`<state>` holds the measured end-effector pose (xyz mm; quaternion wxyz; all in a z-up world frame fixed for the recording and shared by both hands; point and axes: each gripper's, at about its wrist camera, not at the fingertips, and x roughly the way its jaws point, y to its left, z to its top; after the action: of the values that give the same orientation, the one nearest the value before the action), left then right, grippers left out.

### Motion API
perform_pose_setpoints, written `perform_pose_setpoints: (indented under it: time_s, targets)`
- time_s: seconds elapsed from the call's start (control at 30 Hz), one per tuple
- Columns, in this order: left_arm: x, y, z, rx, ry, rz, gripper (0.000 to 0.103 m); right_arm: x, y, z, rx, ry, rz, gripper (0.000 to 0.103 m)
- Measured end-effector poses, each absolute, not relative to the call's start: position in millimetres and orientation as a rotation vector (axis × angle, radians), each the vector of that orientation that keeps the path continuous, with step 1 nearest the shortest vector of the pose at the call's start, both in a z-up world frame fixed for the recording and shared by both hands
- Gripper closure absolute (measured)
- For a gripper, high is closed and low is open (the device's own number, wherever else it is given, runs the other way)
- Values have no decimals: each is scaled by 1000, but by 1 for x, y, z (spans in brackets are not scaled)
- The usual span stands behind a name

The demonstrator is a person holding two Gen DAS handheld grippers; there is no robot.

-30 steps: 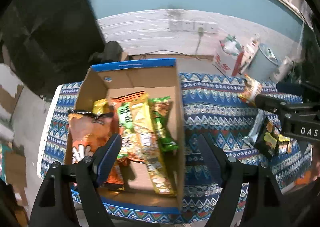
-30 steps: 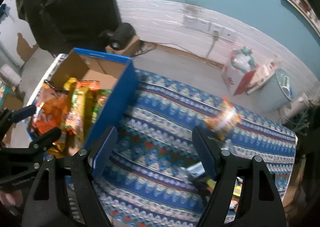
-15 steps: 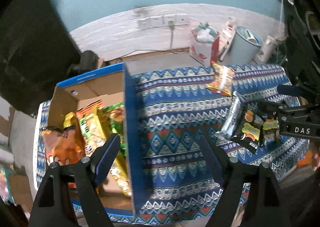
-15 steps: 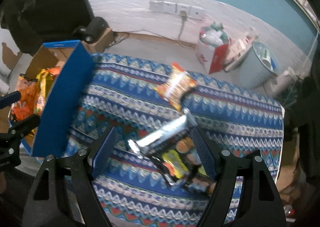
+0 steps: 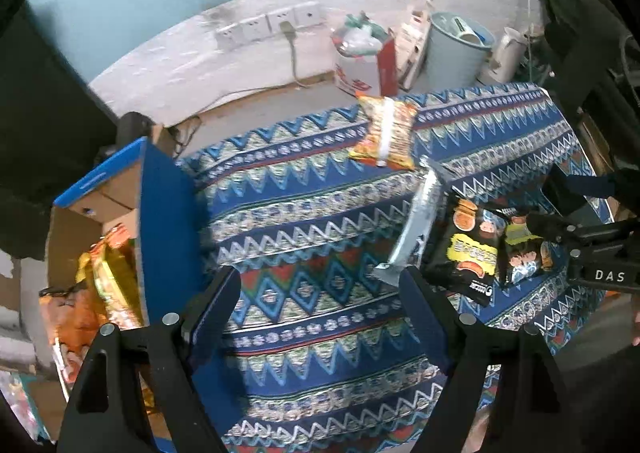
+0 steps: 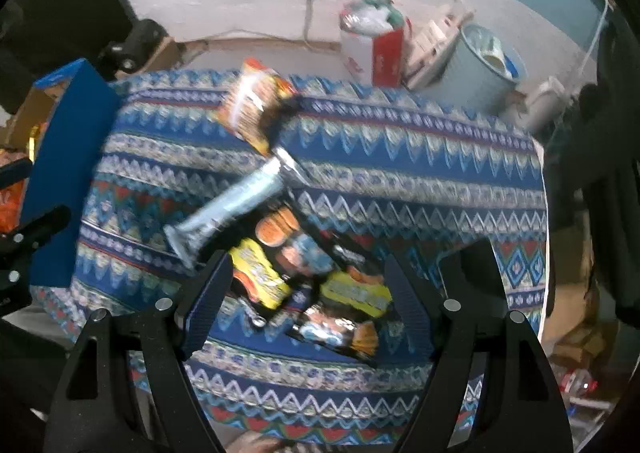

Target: Organize snacks

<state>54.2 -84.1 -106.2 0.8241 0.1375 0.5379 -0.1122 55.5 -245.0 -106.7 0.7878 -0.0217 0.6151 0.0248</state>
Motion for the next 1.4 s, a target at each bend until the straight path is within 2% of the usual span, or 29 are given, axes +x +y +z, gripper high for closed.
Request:
perform_pose_setpoints:
  time_s: [0.87, 1.27, 1.33, 1.4]
  targets:
    - [83, -145, -185, 393, 1210, -314, 20, 46, -281, -207, 93, 1508, -81, 26]
    - [102, -168, -208, 388, 1250, -332, 20, 51, -272, -225, -56, 1497, -56, 25]
    - [105, -171, -212, 396, 1255, -336, 20, 54, -268, -222, -89, 1482, -54, 32]
    - [106, -175, -217, 413, 1261, -336, 20, 57, -271, -218, -110, 1472, -65, 44]
